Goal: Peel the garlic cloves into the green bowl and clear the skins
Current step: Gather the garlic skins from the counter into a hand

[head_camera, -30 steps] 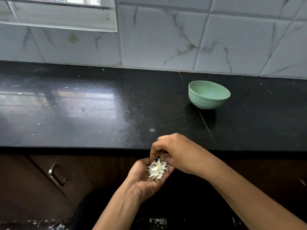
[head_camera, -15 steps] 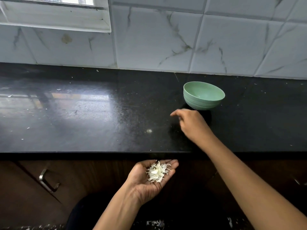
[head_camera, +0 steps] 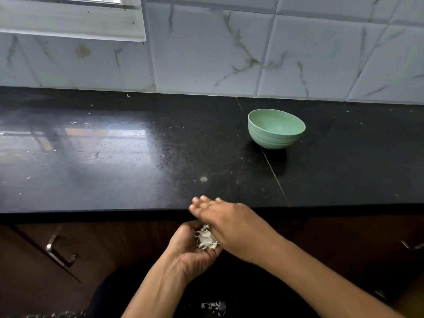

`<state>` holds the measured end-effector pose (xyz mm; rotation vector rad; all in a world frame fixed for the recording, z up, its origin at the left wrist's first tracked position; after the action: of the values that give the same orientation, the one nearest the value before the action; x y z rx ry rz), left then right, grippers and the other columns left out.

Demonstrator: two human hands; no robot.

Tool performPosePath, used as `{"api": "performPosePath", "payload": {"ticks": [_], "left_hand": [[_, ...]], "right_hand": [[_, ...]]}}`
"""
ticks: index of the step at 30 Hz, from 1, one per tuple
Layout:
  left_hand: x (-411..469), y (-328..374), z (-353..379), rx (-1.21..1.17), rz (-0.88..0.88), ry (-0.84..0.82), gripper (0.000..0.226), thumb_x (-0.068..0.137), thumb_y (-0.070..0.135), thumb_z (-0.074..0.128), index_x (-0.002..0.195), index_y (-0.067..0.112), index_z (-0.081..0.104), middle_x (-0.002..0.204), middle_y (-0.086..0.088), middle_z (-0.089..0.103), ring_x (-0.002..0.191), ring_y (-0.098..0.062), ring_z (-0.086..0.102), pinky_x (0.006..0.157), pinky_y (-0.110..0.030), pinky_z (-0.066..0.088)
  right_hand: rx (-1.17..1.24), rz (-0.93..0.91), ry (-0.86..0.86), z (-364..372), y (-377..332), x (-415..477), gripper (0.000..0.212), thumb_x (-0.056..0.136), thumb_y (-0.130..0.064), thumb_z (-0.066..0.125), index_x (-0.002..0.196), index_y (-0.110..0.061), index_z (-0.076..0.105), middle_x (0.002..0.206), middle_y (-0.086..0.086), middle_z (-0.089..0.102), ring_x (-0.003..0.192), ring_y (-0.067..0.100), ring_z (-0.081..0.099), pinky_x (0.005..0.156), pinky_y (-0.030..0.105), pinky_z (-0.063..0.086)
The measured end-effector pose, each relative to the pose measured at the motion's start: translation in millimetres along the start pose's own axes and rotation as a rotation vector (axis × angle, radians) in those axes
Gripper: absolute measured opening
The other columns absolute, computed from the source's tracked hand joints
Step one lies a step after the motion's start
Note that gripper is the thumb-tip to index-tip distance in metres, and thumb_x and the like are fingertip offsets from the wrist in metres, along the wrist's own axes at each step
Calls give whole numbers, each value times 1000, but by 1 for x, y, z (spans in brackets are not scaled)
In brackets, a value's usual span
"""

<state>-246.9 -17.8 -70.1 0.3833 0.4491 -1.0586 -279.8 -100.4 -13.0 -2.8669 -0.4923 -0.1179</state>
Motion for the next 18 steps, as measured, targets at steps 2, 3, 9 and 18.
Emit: {"api": "performPosePath", "payload": {"ticks": [2, 3, 9, 18], "left_hand": [[-1, 3, -3, -22, 27, 22, 22, 72, 7, 47, 67, -4, 65, 57, -13, 66, 45, -26, 65, 39, -38, 54], [-1, 3, -4, -8, 29, 39, 18, 72, 5, 47, 70, -4, 63, 58, -13, 65, 45, -25, 64, 42, -37, 55], [-4, 2, 0, 22, -22, -27, 29, 75, 1, 42, 65, -11, 65, 70, -24, 68, 57, -36, 69, 51, -50, 54], [-5, 6, -1, 2, -3, -56, 32, 76, 1, 39, 67, -12, 67, 73, -26, 69, 59, -38, 69, 53, -52, 54]], "right_hand": [[-97, -105, 59, 0, -7, -3, 45, 85, -14, 33, 115, -18, 66, 117, 5, 68, 109, 20, 64, 85, 37, 56], [-108, -109, 61, 0, -6, -6, 39, 86, -16, 37, 106, -22, 69, 102, 2, 72, 93, 22, 69, 71, 38, 58], [89, 62, 417, -20, 4, -8, 10, 70, -24, 70, 67, -22, 61, 59, -5, 59, 52, 16, 58, 45, 30, 49], [106, -2, 76, -28, 2, 3, 23, 87, -20, 59, 102, -26, 74, 99, -4, 71, 91, 19, 66, 77, 34, 52]]}}
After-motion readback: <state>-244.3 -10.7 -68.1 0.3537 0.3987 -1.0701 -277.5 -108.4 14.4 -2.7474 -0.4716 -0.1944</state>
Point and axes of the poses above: each hand's wrist, its own x-axis towards the middle knuckle, its own z-axis out of the palm, y = z × x, the point moved 2 cm from there along x, towards the middle knuckle
